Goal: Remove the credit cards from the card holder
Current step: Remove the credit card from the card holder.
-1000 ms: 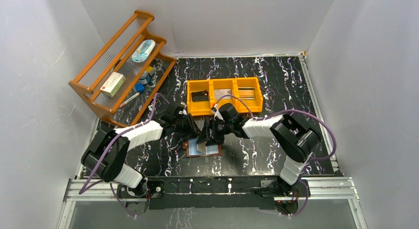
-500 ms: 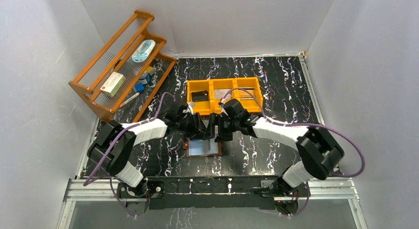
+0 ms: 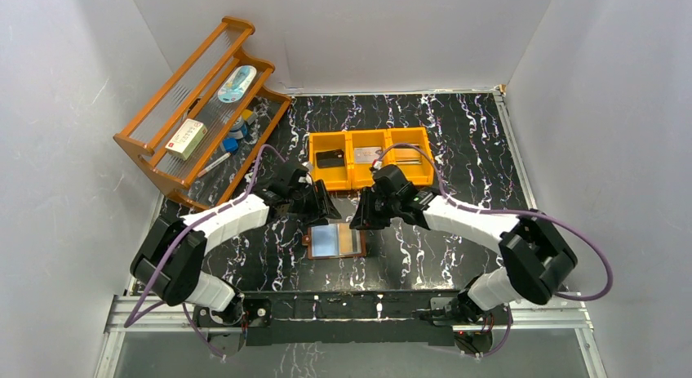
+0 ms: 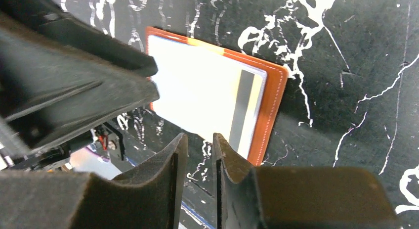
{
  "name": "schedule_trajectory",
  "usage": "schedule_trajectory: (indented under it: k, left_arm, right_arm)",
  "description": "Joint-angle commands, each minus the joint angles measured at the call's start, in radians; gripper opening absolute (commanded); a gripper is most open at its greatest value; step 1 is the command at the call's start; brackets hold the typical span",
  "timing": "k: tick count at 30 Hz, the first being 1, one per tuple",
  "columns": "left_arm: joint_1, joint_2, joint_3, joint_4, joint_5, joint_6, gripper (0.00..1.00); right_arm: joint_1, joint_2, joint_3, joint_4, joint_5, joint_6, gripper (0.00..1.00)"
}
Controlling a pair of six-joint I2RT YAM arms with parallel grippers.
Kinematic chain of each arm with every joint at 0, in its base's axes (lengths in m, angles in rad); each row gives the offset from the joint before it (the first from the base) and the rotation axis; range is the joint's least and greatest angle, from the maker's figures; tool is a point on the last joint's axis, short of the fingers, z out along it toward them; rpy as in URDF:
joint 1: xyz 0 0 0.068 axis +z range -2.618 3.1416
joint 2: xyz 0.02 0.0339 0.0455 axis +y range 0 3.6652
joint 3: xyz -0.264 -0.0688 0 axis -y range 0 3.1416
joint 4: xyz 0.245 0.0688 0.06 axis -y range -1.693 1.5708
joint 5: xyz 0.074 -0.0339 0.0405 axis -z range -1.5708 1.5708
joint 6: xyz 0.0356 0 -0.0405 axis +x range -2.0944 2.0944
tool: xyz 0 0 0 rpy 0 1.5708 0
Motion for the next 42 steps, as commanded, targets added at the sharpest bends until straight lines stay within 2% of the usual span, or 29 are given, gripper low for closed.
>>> schedule_trajectory:
  k: [1, 4, 8, 21, 26, 29, 36, 42]
  left_arm:
    - [0.004, -0.009, -0.042, 0.052, 0.078, -0.004, 0.48]
    - [0.003, 0.017, -0.060, 0.142, 0.160, -0.020, 0.47]
    - [0.003, 0.055, -0.055, 0.156, 0.198, -0.015, 0.47]
    - [0.001, 0.104, -0.119, 0.132, 0.172, -0.011, 0.47]
    - [-0.011, 0.128, -0.144, 0.144, 0.152, -0.021, 0.43]
    - [-0.018, 0.135, -0.182, 0.215, 0.152, -0.053, 0.38]
    - [-0.018, 0.149, -0.319, 0.508, 0.175, -0.179, 0.26]
    - [-0.018, 0.144, -0.377, 0.636, 0.187, -0.223, 0.17]
  right_arm:
    - [0.000, 0.070, 0.014, 0.019, -0.017, 0.015, 0.32]
    - [0.001, 0.115, 0.024, -0.027, 0.004, 0.015, 0.31]
    - [0.001, 0.148, -0.005, -0.014, -0.011, 0.023, 0.31]
    - [0.001, 0.223, -0.034, -0.027, -0.007, 0.081, 0.26]
    - [0.001, 0.250, -0.044, -0.012, -0.042, 0.096, 0.25]
    - [0.001, 0.263, -0.046, -0.006, -0.057, 0.097, 0.26]
    - [0.001, 0.281, -0.052, 0.002, -0.069, 0.100, 0.25]
    - [-0.004, 0.303, -0.058, 0.012, -0.085, 0.104, 0.25]
